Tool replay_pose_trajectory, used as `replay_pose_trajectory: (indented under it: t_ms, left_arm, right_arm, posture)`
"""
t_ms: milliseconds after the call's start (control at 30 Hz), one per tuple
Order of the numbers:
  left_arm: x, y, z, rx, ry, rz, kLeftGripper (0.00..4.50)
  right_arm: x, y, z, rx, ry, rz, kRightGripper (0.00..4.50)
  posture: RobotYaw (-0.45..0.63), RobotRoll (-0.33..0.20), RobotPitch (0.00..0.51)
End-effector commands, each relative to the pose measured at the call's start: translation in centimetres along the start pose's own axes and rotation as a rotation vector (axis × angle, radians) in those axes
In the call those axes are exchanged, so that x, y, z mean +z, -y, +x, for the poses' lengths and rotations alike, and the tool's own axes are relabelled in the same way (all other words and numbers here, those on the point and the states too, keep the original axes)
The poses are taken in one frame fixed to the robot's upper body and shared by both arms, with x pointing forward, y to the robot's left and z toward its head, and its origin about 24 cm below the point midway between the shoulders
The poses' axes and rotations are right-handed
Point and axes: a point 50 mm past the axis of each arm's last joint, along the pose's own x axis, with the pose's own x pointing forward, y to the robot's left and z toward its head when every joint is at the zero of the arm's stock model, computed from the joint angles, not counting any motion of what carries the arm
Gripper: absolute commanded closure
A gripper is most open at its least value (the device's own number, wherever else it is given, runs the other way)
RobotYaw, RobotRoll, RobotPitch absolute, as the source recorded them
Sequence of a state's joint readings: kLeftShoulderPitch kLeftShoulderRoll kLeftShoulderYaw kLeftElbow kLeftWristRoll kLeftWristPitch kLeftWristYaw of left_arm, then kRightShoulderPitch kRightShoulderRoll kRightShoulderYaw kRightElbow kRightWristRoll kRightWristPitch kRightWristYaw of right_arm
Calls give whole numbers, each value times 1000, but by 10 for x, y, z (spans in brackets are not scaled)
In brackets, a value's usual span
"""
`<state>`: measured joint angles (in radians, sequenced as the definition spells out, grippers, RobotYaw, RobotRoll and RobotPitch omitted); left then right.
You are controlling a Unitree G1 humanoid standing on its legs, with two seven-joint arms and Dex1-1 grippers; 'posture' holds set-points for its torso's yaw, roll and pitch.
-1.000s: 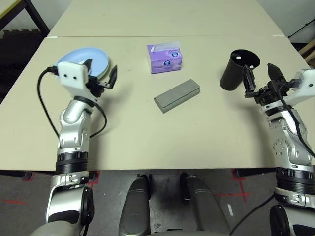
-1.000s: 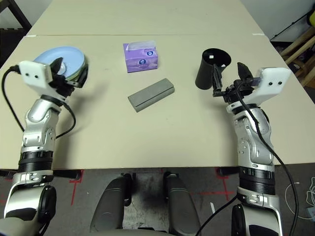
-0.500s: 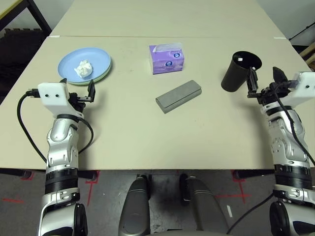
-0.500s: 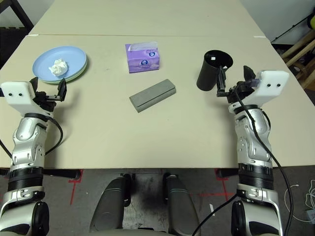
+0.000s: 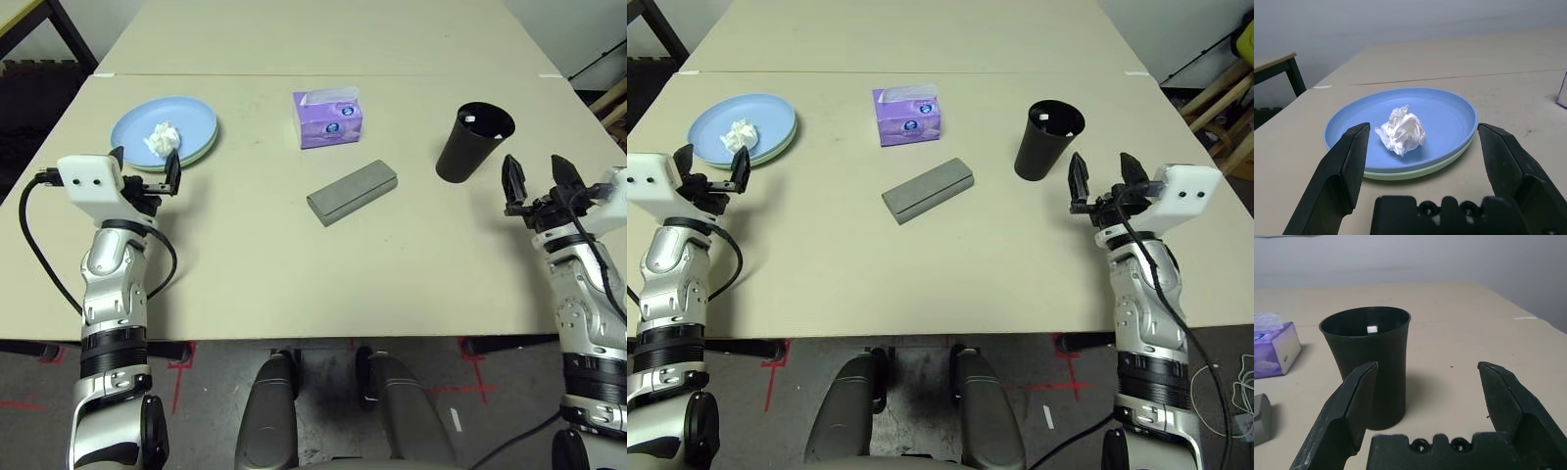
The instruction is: Organize and tidy the items on the table.
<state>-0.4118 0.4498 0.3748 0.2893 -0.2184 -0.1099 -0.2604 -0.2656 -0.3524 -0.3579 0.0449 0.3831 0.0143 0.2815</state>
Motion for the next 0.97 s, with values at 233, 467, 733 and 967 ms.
replay_pose_trajectory:
  t_ms: [233, 467, 733, 967]
  left_arm:
    - [-7, -1, -12, -16, -26, -18, 0]
    - [-8, -1, -14, -16, -30, -24, 0]
    - [-8, 1, -13, -25, -33, -37, 0]
    - [-8, 2, -12, -33, -37, -46, 0]
  right_arm:
    - [-9, -2, 3, 38, -47, 14, 10]
    - [-10, -1, 2, 38, -56, 11, 10]
    - [-10, -1, 0, 33, -60, 7, 10]
    - [-10, -1, 0, 33, -60, 5, 10]
  posture:
    - [85, 0, 191]
    - [84, 0, 191]
    - [78, 0, 190]
    - [77, 0, 189]
